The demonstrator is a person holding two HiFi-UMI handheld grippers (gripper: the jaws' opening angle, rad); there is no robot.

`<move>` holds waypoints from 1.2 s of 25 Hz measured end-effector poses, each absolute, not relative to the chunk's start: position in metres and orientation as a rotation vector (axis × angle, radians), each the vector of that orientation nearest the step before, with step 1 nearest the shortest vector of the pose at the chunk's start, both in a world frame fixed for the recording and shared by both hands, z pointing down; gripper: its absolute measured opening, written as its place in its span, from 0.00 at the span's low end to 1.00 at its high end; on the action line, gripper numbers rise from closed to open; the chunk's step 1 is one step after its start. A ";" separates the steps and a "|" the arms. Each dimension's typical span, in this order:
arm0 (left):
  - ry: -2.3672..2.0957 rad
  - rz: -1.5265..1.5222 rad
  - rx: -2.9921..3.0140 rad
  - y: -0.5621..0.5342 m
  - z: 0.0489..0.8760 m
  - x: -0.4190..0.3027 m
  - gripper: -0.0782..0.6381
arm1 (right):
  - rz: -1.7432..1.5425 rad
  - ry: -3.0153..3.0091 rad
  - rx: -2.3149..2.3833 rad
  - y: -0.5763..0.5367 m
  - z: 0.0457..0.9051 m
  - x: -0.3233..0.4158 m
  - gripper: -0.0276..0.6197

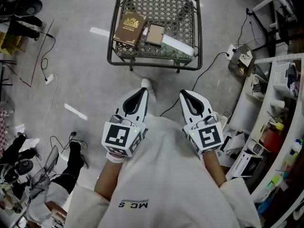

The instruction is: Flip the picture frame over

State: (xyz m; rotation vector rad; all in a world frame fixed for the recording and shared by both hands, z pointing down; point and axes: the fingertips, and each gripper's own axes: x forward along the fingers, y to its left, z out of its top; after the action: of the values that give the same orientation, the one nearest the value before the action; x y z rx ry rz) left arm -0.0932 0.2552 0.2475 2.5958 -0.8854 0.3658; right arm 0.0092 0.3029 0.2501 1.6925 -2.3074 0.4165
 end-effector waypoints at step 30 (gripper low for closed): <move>-0.958 0.461 2.540 0.030 0.266 -0.058 0.14 | 0.435 -2.402 1.300 0.063 0.311 0.026 0.07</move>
State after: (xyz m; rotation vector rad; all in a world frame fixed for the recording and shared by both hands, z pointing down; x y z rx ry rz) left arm -0.0578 0.0301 0.2656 2.5397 -0.9576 0.4611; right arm 0.0256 0.0626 0.3110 1.2996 -2.4016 0.4352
